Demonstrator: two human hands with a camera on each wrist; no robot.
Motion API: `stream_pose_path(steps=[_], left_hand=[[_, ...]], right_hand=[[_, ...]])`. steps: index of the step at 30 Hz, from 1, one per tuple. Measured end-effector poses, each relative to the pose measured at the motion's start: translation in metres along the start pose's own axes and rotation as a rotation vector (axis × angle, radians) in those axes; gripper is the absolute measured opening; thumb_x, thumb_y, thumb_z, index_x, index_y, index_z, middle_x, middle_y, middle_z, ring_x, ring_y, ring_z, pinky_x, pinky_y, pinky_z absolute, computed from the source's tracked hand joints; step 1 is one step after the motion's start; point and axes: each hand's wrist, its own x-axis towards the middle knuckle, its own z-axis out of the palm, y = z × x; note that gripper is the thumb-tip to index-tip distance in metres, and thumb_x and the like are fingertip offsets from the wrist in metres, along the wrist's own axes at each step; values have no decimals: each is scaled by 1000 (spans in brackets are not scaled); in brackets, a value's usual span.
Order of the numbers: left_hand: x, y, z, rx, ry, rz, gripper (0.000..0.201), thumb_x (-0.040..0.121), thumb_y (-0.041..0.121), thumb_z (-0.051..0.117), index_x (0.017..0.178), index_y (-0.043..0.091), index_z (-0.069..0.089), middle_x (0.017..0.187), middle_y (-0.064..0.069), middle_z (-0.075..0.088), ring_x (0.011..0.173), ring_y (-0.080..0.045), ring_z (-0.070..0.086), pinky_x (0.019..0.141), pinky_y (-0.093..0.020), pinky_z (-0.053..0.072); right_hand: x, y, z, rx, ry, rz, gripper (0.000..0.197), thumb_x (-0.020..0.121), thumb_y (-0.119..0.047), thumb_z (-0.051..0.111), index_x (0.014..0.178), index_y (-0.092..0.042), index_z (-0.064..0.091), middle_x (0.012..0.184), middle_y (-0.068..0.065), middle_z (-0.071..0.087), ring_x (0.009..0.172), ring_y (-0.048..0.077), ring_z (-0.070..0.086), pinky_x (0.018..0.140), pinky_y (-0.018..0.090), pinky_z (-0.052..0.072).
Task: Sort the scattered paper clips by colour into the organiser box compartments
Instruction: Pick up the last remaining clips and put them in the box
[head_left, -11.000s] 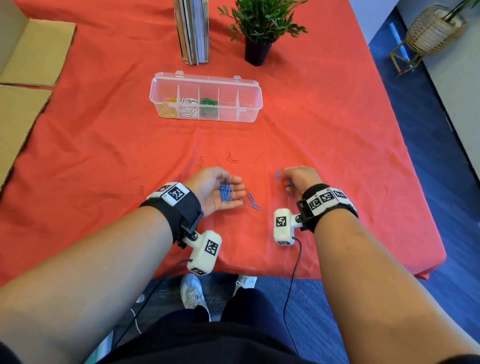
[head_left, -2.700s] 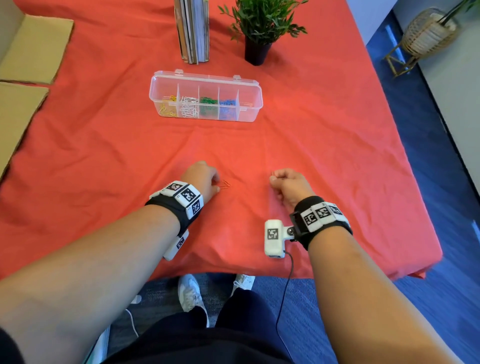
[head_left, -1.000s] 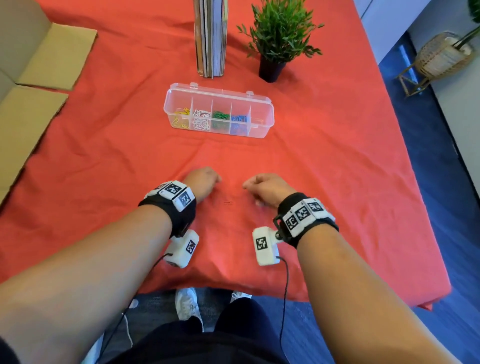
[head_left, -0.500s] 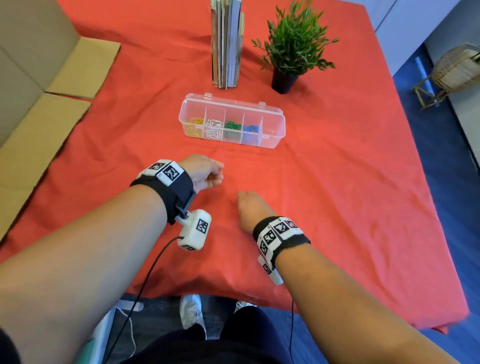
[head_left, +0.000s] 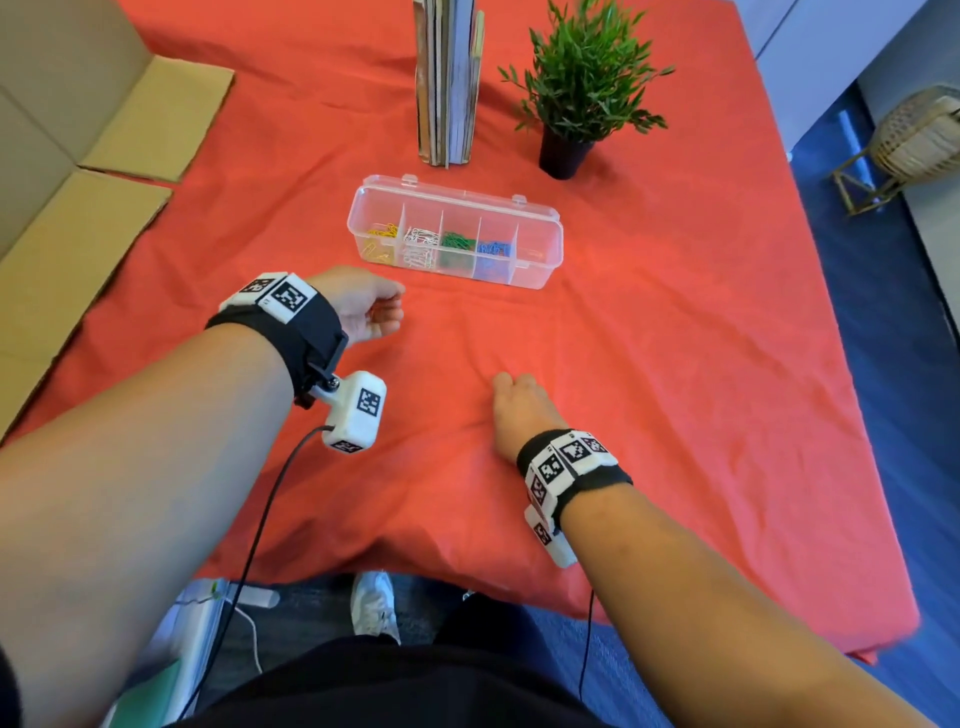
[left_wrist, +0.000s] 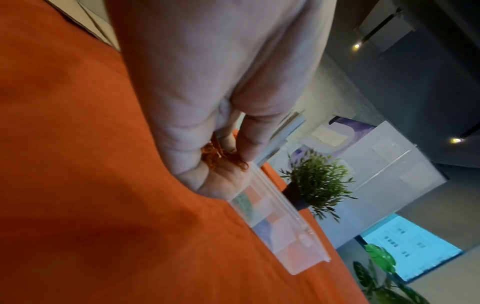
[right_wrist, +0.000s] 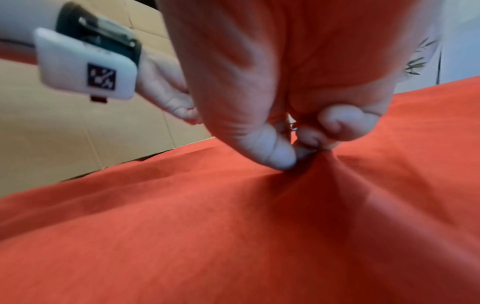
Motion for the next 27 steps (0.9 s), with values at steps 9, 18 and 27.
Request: stream_pose_path(steps=[9,18,27], left_hand=[[-7,-47,-56,-29,73,-65,28,94,-3,34,79,14,51,75,-2,46,66,-11,50,65,-22,49],[-18,-39,-80,-32,120,-23,29,94,-2,36,77,16,50,73,-3,47,64,-10,51,45,-15,51],[-24,16,-35,-51,-48,111,22,92,-4,41,82,12,54,72,-4,50,63,-11,52,52,-17,54]], right_hand=[[2,-11,-2,-12,-36,133,38,88,-8,40,125,-1,43,128,25,48,117,41,52,98,42,43],[14,31,-71,1495,79,412,17,87,0,43,78,-11,52,67,5,42,53,12,48,41,16,39],[34,51,-136,2040,286,312,24,85,10,29,90,1,51,83,12,48,66,15,52,53,20,50]])
